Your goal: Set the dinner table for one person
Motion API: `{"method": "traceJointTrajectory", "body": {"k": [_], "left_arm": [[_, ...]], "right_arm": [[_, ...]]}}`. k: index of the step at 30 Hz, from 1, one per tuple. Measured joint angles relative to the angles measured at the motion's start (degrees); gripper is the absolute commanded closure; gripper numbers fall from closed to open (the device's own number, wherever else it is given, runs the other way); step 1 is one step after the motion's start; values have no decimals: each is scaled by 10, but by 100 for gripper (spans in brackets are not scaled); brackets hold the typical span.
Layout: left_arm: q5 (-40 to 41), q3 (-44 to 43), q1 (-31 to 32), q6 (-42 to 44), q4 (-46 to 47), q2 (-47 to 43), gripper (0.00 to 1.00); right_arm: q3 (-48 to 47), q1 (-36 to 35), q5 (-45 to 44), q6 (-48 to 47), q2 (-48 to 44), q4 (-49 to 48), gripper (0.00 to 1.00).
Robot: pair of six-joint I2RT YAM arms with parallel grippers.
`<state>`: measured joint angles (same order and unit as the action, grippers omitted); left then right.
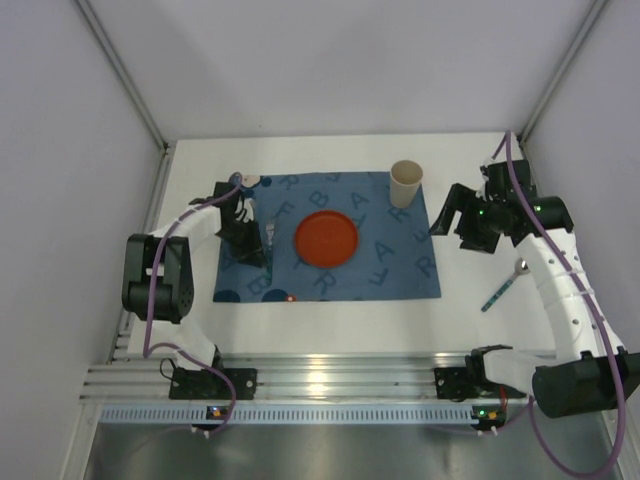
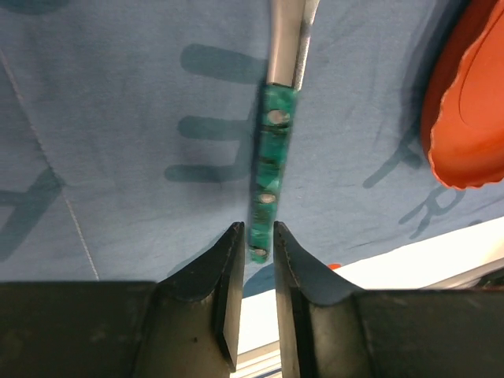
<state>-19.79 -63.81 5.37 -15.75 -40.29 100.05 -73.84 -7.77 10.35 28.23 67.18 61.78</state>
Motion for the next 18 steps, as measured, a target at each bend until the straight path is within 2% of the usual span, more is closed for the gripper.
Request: {"method": "traceJointTrajectory", "body": {"k": [18], "left_arm": [[11,-21,-5,-16,-8,-19,70]], "right_arm": [[0,0,-6,-2,0,0,18]]}}
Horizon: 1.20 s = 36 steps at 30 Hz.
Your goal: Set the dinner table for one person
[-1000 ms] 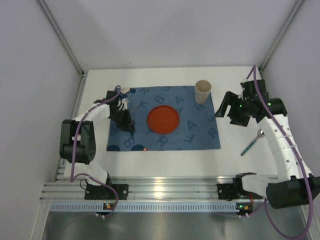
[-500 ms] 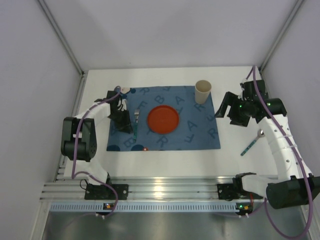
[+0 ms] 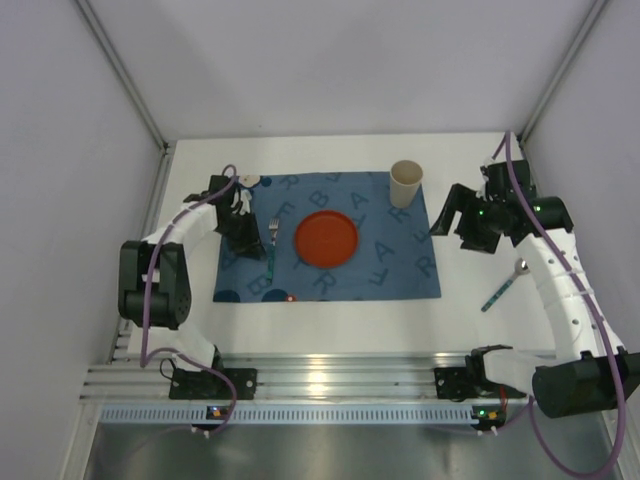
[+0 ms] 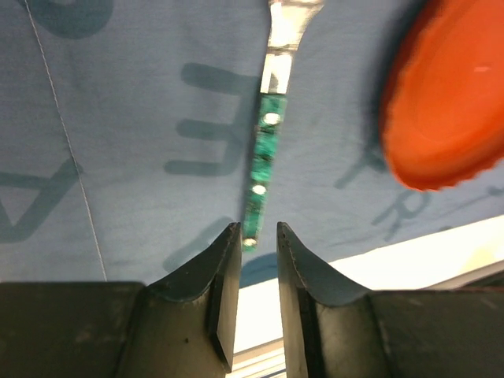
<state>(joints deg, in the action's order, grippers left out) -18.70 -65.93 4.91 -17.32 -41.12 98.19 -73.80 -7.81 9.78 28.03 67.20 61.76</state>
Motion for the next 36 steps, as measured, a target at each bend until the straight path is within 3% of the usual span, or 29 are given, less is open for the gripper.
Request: {"method": "traceJointTrajectory", "body": {"k": [3,4,5,19,26,36], "left_arm": [[-13,-4,0,-10,0,-34,67],[-17,-7,0,-14,2,-47,66],[-22,-10,0,-19,5,-61,66],[-85,2,10,-61,50,-168,63],[-67,46,11,-55,50,-195,63],[-22,70,16,-55,51,-198,66]], "right_arm": [[11,0,-7,0,0,-3,14],[17,0,-13,0,1,-3,3],[23,0,-23,2,2,-3,0],[128,141,-182,21,19,32,0],[153,225,-211,31,27,38,0],[184,242,-233,47,90,-30,2]]}}
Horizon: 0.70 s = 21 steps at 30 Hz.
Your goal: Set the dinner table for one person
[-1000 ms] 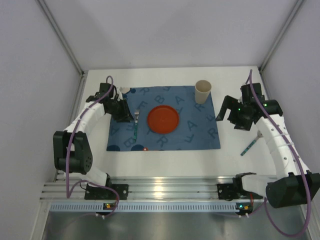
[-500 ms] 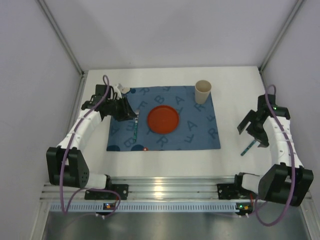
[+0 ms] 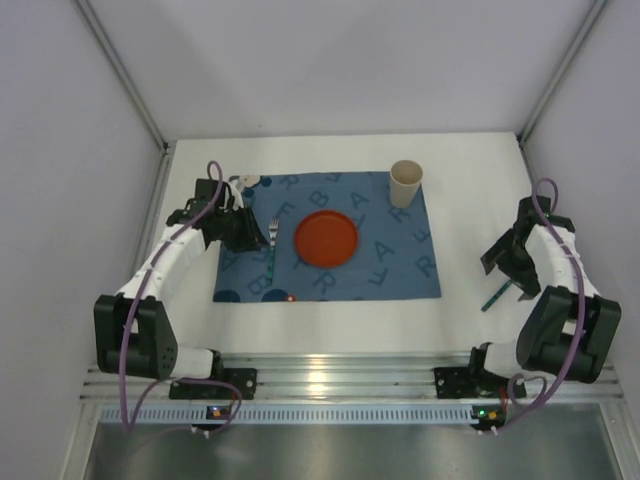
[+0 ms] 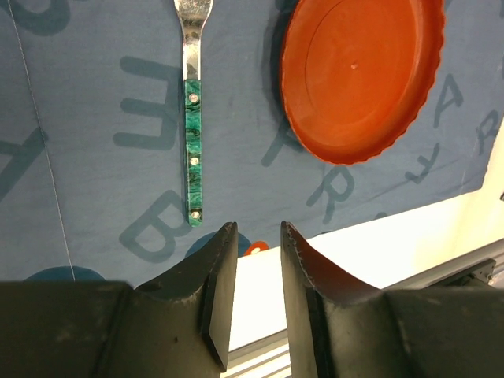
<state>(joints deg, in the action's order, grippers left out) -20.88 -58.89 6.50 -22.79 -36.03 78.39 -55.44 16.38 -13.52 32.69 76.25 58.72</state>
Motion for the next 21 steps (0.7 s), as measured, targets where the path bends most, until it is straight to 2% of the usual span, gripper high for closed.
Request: {"method": "traceJointTrajectory", "body": {"k": [4,7,11,21], "left_arm": [[10,-9,12,1,0,21,67],[14,-12,21,3,0,24,67],[22,-12,28,4,-2,24,67],[43,-25,29,13,-13,24,67]], "right_arm": [[13,0,0,10,51,-55,9],[16,0,-4,18,89,-85,18],[16,1,-21,23,133,-116,35],[22,34,-65,2,153,-155,56]]}}
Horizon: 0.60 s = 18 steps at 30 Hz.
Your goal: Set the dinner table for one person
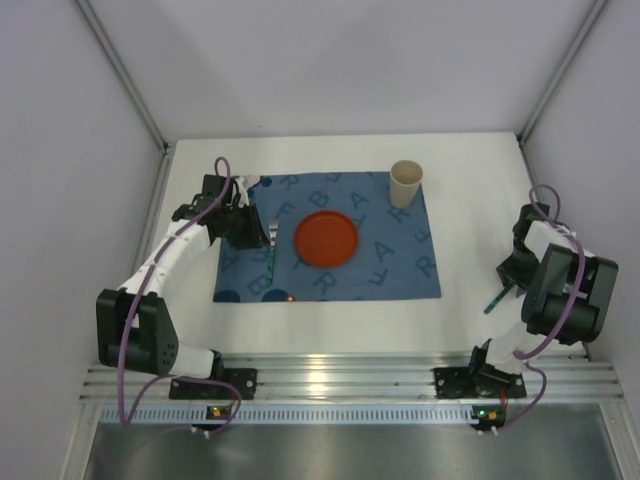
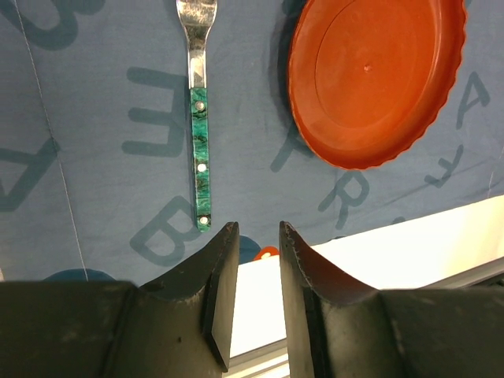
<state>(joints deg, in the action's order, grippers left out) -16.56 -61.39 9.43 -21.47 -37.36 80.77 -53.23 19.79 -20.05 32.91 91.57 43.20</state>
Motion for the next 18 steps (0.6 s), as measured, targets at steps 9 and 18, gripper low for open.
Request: {"method": "traceJointTrajectory", "body": {"k": [9,18], "left_arm": [[10,-30,0,6,-13,12,68],[10,-56,0,7,-29,31,69]], "right_arm": [[14,35,5,-24,-3,-26,69],[18,36,17,-52,-1,-52,100]]}}
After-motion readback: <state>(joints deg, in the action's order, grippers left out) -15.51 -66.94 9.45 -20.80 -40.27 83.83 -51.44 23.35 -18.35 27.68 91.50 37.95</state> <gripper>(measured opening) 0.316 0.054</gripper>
